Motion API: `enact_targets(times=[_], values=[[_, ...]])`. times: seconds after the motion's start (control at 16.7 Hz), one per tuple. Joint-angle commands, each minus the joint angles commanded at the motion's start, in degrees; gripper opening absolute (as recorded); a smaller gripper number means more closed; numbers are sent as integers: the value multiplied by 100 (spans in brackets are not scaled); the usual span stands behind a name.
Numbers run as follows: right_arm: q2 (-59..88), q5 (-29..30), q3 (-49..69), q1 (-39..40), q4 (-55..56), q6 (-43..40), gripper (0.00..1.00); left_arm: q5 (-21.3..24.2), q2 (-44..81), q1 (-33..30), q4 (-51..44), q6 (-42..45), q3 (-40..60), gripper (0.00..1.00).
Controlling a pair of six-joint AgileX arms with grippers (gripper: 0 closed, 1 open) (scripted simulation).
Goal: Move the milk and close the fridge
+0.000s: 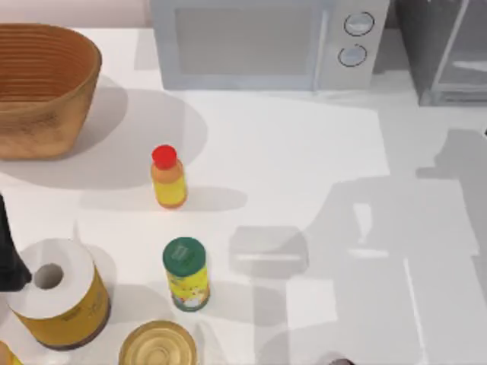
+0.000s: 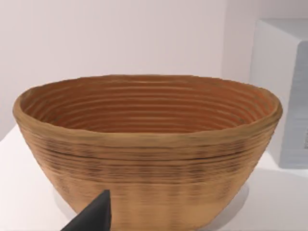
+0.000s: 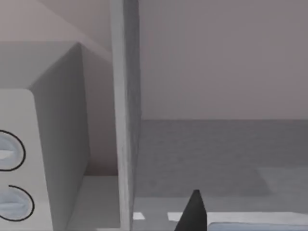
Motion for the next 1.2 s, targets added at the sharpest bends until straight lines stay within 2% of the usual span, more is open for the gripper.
enact_targets(times=[0.48, 0.66, 1.02, 1.2], values=[[416, -123, 413, -122, -66, 3, 0, 0, 0, 0, 0, 0, 0, 100], [1310, -406, 1347, -356, -242, -26, 0, 0, 0, 0, 0, 0, 0, 100], [3427, -1095, 3971, -961, -803, -93, 0, 0, 0, 0, 0, 0, 0, 100], [4135, -1350, 4764, -1201, -1058, -114, 0, 0, 0, 0, 0, 0, 0, 100]])
